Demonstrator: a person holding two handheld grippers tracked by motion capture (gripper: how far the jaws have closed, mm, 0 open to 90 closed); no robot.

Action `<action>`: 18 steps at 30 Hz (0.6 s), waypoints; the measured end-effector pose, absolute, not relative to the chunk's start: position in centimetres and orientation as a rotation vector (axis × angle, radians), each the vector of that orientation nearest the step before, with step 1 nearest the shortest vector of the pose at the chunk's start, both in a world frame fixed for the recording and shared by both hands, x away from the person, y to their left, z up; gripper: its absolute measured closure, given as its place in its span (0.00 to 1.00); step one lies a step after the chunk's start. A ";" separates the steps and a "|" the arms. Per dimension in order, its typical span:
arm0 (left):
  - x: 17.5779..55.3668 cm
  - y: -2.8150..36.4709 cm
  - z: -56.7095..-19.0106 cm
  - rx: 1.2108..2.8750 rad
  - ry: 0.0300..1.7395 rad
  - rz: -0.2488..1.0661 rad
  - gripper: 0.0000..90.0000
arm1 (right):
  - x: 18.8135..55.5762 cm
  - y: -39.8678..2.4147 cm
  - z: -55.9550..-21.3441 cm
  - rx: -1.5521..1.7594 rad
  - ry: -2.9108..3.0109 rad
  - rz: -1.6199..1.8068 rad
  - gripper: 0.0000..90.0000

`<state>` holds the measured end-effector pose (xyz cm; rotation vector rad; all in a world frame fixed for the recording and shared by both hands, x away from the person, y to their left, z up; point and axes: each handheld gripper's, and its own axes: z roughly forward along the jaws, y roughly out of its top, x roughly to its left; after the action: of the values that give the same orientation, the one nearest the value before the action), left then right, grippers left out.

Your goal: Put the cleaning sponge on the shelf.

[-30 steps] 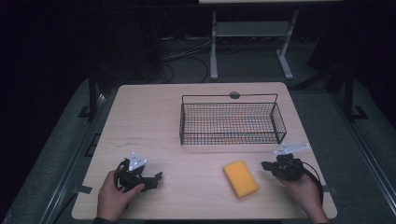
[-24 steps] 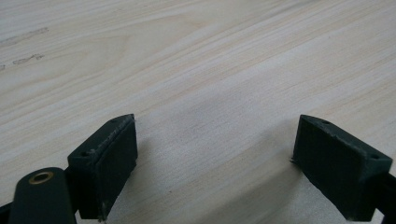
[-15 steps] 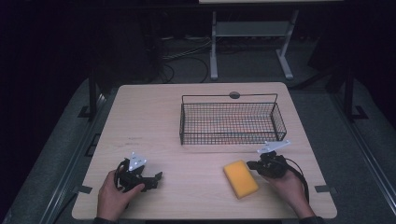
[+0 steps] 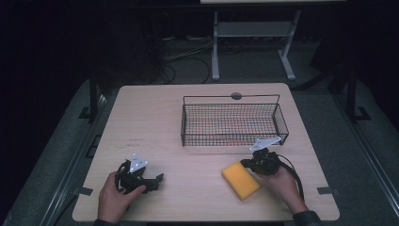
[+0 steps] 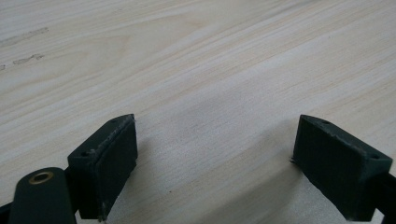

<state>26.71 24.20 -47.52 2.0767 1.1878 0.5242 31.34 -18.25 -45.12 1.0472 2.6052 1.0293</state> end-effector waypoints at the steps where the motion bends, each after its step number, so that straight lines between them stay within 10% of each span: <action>1: 26.7 24.2 -47.5 2.077 1.188 0.525 0.14 | 31.4 -18.1 -45.1 1.034 2.610 1.036 1.00; 18: 26.7 24.2 -47.5 2.077 1.188 0.525 0.14 | 32.2 -15.7 -45.0 0.967 2.653 1.045 1.00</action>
<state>26.71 24.20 -47.53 2.0770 1.1879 0.5249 32.23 -15.69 -45.02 0.9670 2.6527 1.0452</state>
